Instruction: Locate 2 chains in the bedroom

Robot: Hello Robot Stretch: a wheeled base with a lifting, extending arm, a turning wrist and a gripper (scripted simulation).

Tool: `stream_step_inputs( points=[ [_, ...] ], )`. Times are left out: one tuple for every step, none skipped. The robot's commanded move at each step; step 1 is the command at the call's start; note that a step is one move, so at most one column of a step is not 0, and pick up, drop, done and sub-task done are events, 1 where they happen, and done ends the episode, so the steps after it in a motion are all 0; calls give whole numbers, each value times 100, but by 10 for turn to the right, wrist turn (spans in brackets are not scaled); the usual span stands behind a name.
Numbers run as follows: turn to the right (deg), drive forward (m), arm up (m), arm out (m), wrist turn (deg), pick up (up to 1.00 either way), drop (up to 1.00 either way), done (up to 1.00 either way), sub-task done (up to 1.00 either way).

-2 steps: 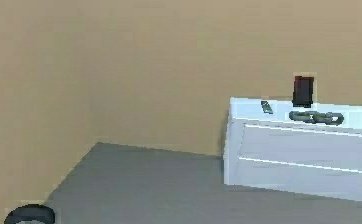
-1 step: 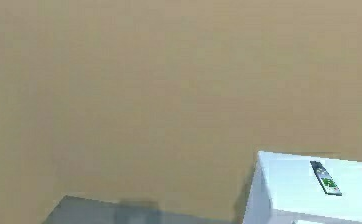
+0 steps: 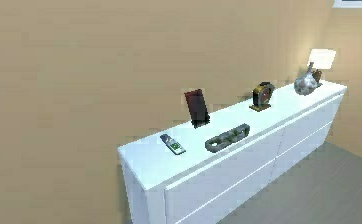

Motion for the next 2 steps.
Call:
stream_step_inputs(
  points=[
    [150, 0, 0, 0, 0, 0, 0, 0, 0],
    [0, 0, 0, 0, 0, 0, 0, 100, 0]
  ],
)
